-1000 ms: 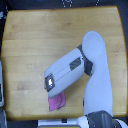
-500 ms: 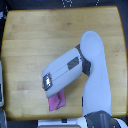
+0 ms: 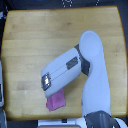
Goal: Folding a cloth
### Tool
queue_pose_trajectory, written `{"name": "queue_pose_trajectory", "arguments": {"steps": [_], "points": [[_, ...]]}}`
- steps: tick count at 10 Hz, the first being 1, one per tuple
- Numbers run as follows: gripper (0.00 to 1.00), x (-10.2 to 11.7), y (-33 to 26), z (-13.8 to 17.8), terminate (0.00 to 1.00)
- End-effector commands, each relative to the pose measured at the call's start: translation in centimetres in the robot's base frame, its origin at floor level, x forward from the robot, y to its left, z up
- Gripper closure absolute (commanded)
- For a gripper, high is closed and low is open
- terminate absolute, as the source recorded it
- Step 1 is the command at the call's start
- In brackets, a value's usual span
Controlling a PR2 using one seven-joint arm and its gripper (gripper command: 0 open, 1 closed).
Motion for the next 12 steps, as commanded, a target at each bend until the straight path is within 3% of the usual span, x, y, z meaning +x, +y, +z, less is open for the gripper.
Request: {"name": "queue_pose_trajectory", "arguments": {"steps": [1,8,9,12], "points": [[0.00,-0.8,-0.1,0.6,0.00],[0.00,6.2,-6.4,6.5,0.00],[0.00,8.0,-7.9,7.4,0.00],[0.00,9.7,-14.2,10.1,0.00]]}}
